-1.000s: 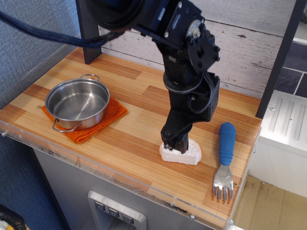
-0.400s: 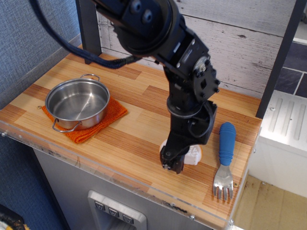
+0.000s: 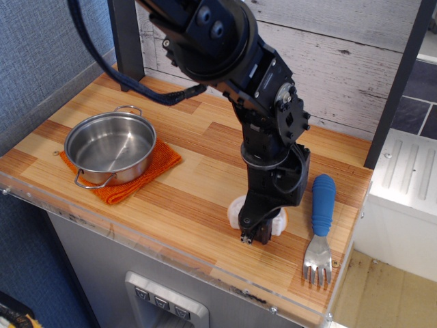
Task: Put the white semicircle shape at the top edge of table.
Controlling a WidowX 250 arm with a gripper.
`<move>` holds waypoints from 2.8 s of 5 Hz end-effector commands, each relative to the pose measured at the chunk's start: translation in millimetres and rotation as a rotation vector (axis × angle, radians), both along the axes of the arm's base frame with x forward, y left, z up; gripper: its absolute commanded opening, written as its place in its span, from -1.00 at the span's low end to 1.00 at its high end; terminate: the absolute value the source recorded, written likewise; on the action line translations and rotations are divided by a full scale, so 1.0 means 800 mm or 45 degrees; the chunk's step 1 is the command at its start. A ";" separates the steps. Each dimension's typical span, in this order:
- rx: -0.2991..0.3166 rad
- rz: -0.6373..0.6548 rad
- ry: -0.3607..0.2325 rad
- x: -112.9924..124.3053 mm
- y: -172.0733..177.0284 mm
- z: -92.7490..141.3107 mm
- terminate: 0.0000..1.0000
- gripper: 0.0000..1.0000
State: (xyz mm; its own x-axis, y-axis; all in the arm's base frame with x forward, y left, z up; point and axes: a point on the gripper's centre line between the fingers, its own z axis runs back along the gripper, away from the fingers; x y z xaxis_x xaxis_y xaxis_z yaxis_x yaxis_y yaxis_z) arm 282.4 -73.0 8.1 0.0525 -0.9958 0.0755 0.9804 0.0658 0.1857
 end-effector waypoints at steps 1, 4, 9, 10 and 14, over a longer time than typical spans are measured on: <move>-0.001 -0.012 -0.073 0.015 -0.010 0.019 -1.00 -1.00; -0.012 0.060 -0.188 0.038 0.003 0.067 -1.00 -1.00; 0.019 0.006 -0.184 0.136 0.001 0.052 -1.00 -1.00; 0.016 -0.006 -0.151 0.137 0.001 0.041 -1.00 -1.00; 0.039 -0.033 -0.039 0.132 -0.001 0.025 -1.00 1.00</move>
